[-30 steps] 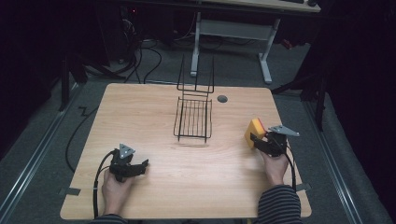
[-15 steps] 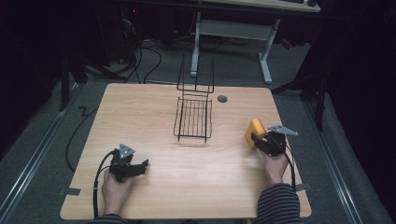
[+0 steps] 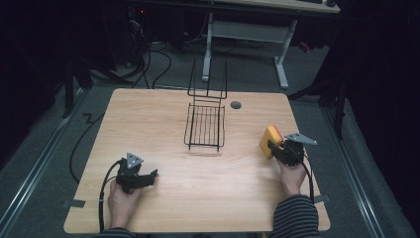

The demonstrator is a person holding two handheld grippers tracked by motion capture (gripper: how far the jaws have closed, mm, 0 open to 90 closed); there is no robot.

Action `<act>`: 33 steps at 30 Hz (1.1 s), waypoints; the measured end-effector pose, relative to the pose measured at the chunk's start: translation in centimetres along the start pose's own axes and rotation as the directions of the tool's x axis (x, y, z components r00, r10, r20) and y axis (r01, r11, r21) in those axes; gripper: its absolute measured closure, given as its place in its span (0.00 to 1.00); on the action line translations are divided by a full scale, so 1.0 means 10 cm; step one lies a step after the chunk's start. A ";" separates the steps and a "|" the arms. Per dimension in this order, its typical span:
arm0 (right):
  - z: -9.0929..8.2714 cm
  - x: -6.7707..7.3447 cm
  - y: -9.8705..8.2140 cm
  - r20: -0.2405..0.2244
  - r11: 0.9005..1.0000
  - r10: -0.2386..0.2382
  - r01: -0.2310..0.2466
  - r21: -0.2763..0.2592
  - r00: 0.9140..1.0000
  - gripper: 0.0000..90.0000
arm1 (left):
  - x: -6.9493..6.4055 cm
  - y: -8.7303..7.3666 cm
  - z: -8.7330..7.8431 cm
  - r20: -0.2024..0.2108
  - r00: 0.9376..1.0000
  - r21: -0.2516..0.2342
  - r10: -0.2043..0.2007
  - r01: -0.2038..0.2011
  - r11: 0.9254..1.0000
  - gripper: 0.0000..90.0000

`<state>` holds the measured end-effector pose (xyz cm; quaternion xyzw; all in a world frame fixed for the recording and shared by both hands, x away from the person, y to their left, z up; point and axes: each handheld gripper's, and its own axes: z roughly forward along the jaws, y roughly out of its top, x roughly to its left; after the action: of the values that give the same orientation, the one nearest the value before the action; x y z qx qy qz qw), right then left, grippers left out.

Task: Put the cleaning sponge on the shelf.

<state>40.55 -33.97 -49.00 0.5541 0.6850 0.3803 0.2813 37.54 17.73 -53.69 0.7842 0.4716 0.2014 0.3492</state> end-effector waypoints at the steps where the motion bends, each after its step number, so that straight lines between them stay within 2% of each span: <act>1: -0.01 0.01 0.00 -0.002 1.000 0.002 -0.002 -0.001 1.000 0.67 | 0.00 0.00 0.00 0.000 1.000 0.000 0.000 0.000 1.000 0.24; 11: -0.10 0.04 0.04 -0.029 0.999 -0.011 0.010 -0.037 1.000 0.67 | 0.00 0.00 0.00 0.000 1.000 0.000 0.000 0.000 1.000 0.24; 14: -0.12 0.04 0.04 -0.032 0.999 -0.024 0.023 -0.037 0.999 0.67 | 0.00 0.00 0.00 0.000 1.000 0.000 0.000 0.000 1.000 0.24; 20: -0.15 0.05 0.05 -0.048 0.999 -0.020 0.018 -0.043 0.999 0.67 | 0.00 0.00 0.00 0.000 1.000 0.000 0.000 0.000 1.000 0.24; 33: -0.26 0.13 0.14 -0.108 0.997 -0.030 0.021 -0.080 0.994 0.67 | 0.00 0.00 0.00 0.000 1.000 0.000 0.000 0.000 1.000 0.24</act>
<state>38.93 -33.12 -46.36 0.5120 0.6909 0.4332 0.2699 37.55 17.73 -53.69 0.7842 0.4716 0.2013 0.3494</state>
